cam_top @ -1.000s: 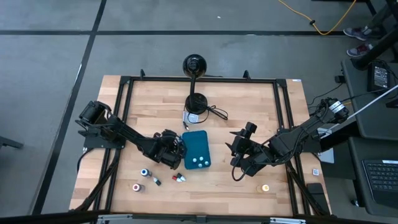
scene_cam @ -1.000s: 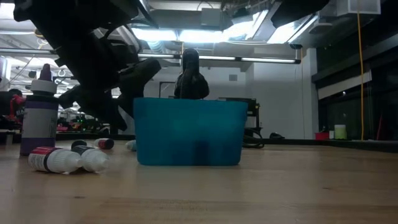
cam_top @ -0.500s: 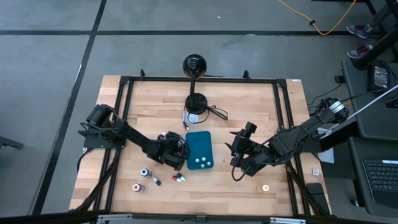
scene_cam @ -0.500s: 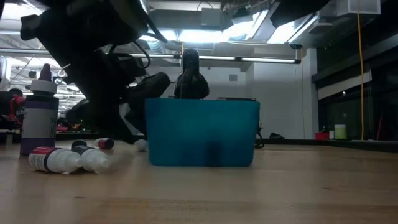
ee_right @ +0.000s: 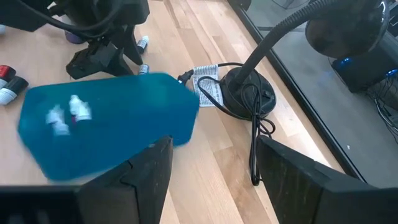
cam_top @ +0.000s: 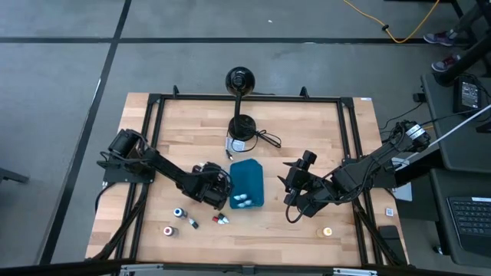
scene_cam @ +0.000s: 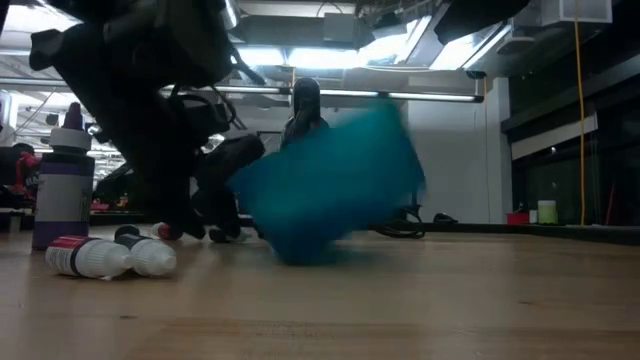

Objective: Pick & Place food coloring
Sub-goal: Put the blue small food coloring bottle into the bin

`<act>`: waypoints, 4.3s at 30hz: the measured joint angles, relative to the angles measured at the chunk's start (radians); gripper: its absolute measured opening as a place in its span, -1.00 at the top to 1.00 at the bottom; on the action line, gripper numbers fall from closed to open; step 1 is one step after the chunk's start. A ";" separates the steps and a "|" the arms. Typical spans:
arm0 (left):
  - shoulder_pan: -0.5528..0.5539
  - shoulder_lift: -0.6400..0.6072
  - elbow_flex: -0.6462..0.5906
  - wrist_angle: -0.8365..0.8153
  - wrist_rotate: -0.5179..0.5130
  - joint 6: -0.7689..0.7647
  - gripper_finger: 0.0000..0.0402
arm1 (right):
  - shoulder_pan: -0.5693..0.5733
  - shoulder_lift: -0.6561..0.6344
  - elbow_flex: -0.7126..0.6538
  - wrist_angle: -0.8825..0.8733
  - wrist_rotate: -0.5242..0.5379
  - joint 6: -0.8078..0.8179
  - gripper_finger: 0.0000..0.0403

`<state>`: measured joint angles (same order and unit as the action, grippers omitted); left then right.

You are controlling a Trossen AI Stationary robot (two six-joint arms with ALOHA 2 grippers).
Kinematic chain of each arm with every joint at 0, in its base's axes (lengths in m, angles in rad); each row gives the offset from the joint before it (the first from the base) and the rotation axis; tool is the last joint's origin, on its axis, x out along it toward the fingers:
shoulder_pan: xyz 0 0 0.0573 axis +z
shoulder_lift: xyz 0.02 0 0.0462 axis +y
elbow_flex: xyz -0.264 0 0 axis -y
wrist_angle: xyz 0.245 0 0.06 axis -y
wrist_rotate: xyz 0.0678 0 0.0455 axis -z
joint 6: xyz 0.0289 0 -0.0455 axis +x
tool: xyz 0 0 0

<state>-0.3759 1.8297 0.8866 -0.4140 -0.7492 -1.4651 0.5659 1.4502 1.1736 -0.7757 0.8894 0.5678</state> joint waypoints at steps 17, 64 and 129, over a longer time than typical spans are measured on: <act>0.000 -0.002 0.010 0.019 -0.009 0.018 -0.16 | 0.000 0.000 0.000 0.000 0.000 0.003 -0.15; 0.235 -0.003 0.404 -0.589 0.585 1.419 -0.16 | 0.000 0.000 0.000 -0.008 -0.053 0.030 -0.15; 0.338 0.198 0.478 -0.597 0.683 1.611 0.30 | 0.000 0.001 -0.002 -0.031 -0.053 0.023 -0.15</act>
<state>-0.0376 2.0281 1.3643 -1.0108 -0.0659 0.1461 0.5661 1.4509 1.1717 -0.8066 0.8364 0.5903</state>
